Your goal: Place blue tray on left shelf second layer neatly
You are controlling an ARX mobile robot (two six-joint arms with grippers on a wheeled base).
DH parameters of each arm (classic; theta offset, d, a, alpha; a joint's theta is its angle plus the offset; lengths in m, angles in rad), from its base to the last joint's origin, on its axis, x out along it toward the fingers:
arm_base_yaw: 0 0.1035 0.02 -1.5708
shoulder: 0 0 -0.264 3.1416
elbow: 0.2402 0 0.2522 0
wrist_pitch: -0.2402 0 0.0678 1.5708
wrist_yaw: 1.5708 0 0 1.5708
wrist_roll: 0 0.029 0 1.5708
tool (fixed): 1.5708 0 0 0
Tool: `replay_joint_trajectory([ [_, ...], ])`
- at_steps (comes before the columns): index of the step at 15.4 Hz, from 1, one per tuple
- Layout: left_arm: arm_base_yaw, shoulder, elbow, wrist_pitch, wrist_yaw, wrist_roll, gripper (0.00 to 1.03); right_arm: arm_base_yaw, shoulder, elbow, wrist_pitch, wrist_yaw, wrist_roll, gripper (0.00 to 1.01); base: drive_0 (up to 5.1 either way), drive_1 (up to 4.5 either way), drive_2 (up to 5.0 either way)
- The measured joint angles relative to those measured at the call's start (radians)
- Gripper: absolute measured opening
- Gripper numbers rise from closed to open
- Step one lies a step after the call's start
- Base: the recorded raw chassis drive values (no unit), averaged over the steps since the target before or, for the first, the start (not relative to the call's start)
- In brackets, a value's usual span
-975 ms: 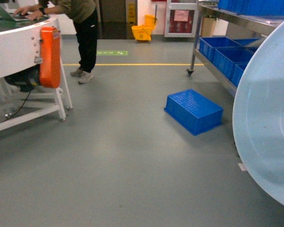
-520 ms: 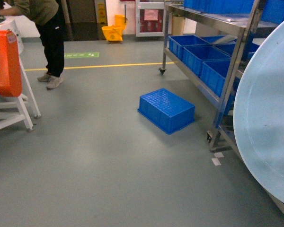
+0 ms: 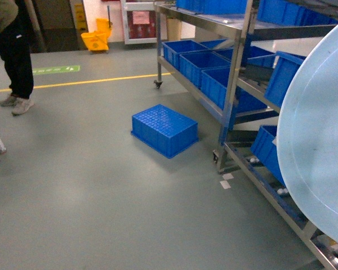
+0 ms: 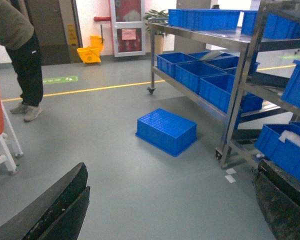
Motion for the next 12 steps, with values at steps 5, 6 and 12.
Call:
replay_joint_trajectory([
  [5, 0.0, 0.0, 0.0, 0.002, 0.0, 0.0, 0.98, 0.0, 0.0, 0.0, 0.0, 0.001, 0.0, 0.02, -6.4, 2.2, -1.1],
  [6, 0.0, 0.0, 0.0, 0.002, 0.0, 0.0, 0.98, 0.0, 0.0, 0.0, 0.0, 0.001, 0.0, 0.02, -6.3, 2.26, -1.1],
  [12, -0.001, 0.0, 0.0, 0.002, -0.003, 0.0, 0.98, 0.0, 0.0, 0.0, 0.001, -0.003, 0.0, 0.02, -1.6, -1.61, -1.6],
])
